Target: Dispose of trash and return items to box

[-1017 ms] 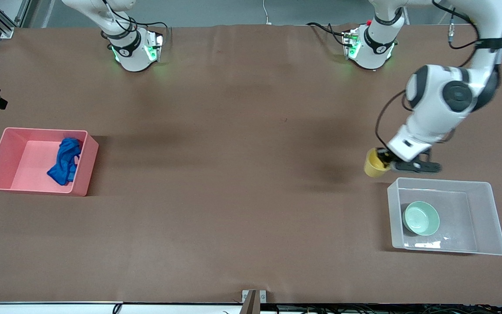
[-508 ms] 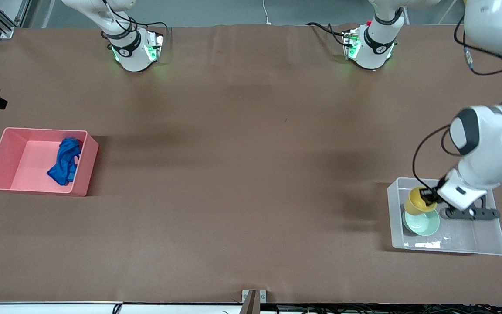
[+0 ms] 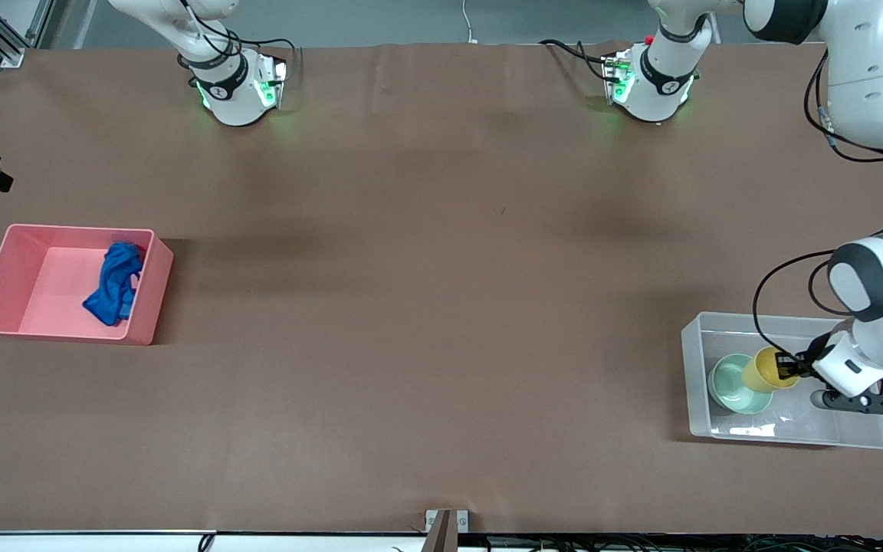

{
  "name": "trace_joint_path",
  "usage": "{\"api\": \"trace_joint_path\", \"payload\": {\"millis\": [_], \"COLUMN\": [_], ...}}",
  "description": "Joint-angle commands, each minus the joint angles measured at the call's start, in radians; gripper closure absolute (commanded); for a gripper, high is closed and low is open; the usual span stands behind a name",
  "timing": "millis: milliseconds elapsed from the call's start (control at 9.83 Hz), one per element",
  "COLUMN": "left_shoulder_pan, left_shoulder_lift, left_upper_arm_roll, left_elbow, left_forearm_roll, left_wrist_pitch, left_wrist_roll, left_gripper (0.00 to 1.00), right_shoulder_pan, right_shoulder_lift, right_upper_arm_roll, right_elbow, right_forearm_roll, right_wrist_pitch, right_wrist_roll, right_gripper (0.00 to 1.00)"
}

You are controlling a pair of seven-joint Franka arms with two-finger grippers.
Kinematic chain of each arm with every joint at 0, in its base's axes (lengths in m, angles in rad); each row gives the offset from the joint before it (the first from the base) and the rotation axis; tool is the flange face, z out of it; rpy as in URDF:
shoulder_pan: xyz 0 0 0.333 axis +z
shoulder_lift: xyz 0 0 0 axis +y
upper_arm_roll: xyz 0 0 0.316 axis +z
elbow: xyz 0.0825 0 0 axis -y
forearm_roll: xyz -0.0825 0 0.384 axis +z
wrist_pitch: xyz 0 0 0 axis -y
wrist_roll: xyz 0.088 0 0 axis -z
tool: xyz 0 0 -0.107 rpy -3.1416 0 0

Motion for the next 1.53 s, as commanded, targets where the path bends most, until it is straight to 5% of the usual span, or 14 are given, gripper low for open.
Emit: {"api": "trace_joint_path", "payload": {"millis": [0,203,508,814,1017,1220,1424], "left_shoulder_pan": [-0.008,-0.013,-0.036,-0.039,-0.034,-0.037,-0.033], "left_shoulder_lift": [0.045,0.032,-0.194,-0.587,-0.787,-0.846,-0.821], "left_upper_arm_roll": [0.006,0.006,-0.005,-0.074,-0.118,-0.141,-0.184], "left_elbow": [-0.013,-0.016,-0.130,-0.432,-0.554,-0.495,-0.293], "left_forearm_roll": [-0.019,-0.018,-0.005,0.128,0.215,0.217,0.219], "left_wrist_pitch": [0.032,0.038,0.007,0.003,-0.081,-0.242,-0.472], "left_wrist_roll": [0.011,0.000,0.007,-0.113,-0.193,-0.198,-0.279], "left_gripper": [0.88,0.11,0.04,0.03,0.00,0.00,0.00], "right_shoulder_pan": [-0.008,-0.008,-0.008,-0.008,-0.008,-0.008,-0.009], "right_shoulder_lift": [-0.003,-0.003,-0.005,-0.005,-0.005,-0.005,-0.005], "right_upper_arm_roll": [0.004,0.004,0.004,0.004,0.004,0.004,0.004], "right_elbow": [0.003,0.005,0.005,0.005,0.005,0.005,0.005], "right_forearm_roll": [0.009,0.009,0.009,0.009,0.009,0.009,0.009], "right_wrist_pitch": [-0.011,-0.011,-0.012,-0.014,-0.014,-0.014,-0.014], "right_wrist_roll": [-0.013,-0.013,-0.013,-0.013,-0.013,-0.013,-0.026], "right_gripper": [0.00,0.00,0.00,0.00,0.00,0.00,0.00]}}
